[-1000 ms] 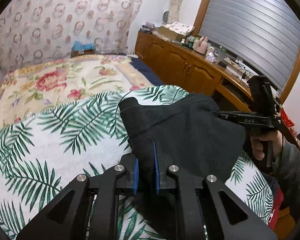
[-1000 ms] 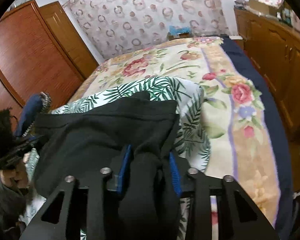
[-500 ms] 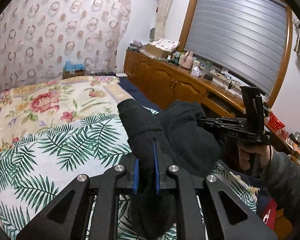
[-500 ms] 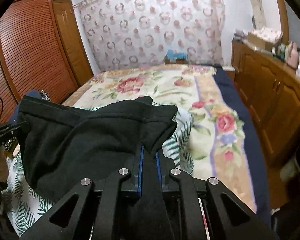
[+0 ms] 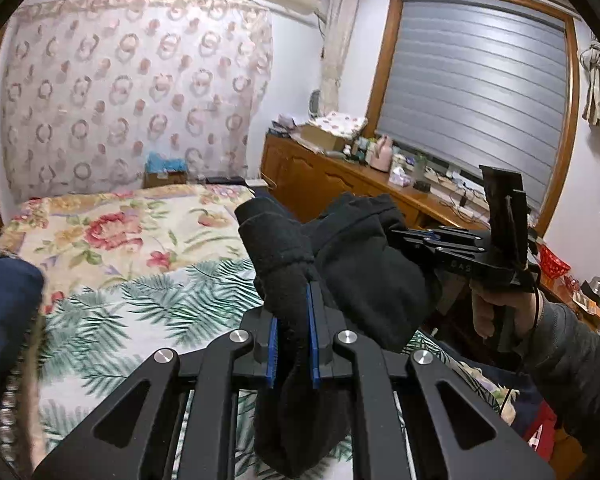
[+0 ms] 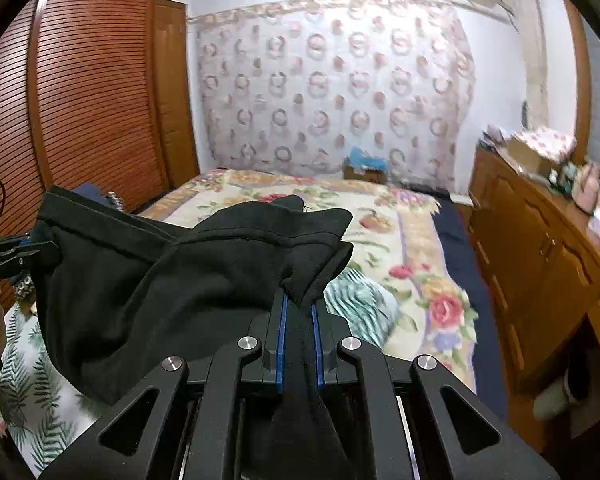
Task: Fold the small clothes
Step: 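Carry the folded shirt with the left gripper toward the clothes stack by the wardrobe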
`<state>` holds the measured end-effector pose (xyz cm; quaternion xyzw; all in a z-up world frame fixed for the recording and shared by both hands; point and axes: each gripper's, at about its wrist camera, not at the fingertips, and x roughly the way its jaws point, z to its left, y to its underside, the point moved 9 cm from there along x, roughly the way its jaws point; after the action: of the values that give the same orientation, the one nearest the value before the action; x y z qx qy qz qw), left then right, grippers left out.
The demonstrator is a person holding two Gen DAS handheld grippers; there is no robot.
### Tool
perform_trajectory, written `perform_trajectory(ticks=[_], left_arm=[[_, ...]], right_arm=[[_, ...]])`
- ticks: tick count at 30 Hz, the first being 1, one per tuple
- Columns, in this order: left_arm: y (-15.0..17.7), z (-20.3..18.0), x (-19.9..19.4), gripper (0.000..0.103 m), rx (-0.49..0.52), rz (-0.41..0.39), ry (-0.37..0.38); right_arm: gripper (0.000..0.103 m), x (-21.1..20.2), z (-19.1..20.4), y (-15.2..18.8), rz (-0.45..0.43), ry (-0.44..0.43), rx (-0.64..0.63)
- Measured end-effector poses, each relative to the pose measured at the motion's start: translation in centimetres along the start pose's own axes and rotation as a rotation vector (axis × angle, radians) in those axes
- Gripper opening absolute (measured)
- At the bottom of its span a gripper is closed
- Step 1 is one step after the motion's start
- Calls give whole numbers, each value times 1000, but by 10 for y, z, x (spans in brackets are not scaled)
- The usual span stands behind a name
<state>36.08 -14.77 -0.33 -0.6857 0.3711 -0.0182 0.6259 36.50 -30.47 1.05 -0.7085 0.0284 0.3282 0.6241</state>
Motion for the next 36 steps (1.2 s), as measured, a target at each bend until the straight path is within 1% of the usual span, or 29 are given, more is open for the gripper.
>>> perform_trajectory(ticks=[3,7,12,14,15,16,17,20,21,23,25,26,28,30,33,36], left_arm=[[-4,19,-28,13,-5,-33,-39],[-6,54,-71,13,-17,-77,-119],[-8,105,-127,13,-60,-136,-224],[-6,125,-150,13,-81,-159,-268],[-5,135,-159,13,-92,-170,-290],[-4,145,-168,13,-105,-180,-308],[-2,153,-175,13,-120,-191,-322],[12,189,-203,13,-183,-224,-390],[17,198,-207,13,-202,-227,-403],[37,229,-216,13,-268,-220,-443],[55,251,-218,13,-312,-202,-478],[67,263,-214,13,-335,-178,-497],[87,277,-210,13,-369,-138,-511],[99,285,-201,13,-380,-107,-531],[107,287,-201,13,-374,-96,-554],[115,281,-201,13,-370,-86,-569]], right_arm=[[10,8,23,-10,-23,-38,-39],[10,27,57,-28,-56,-103,-87],[10,54,115,-57,-95,-201,-158],[10,70,135,-72,-111,-241,-185],[10,83,142,-82,-120,-262,-194],[10,104,140,-94,-126,-278,-198],[10,113,155,-104,-134,-305,-207],[10,147,181,-125,-145,-367,-248],[10,160,197,-131,-146,-387,-274],[10,198,217,-139,-133,-418,-310],[10,231,238,-138,-108,-432,-352],[10,251,249,-135,-85,-440,-371],[10,282,258,-124,-45,-433,-404],[10,318,263,-116,2,-418,-412],[10,352,250,-119,31,-426,-364],[10,368,248,-131,21,-442,-355]])
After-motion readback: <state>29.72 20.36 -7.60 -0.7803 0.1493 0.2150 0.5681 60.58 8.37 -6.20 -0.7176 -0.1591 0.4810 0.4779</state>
